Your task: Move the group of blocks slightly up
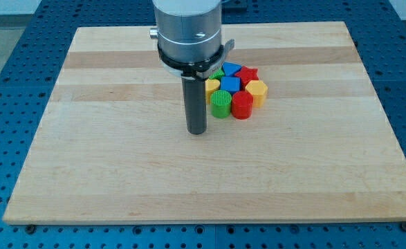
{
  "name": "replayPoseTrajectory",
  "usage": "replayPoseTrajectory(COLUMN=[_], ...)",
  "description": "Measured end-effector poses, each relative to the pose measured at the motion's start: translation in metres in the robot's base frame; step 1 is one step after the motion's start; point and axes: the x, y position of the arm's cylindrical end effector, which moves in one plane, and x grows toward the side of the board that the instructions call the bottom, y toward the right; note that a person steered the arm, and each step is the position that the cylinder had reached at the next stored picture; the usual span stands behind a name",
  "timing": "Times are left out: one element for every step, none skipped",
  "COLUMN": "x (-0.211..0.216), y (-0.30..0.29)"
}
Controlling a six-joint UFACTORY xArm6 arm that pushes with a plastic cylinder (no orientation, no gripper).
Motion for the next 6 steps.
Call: replayPoseTrajectory(x=[0.000,0.000,-0.012,-0.020,-0.020,-0.021], y=[0.003,0.005,0.010,0.038,0.057,0.058])
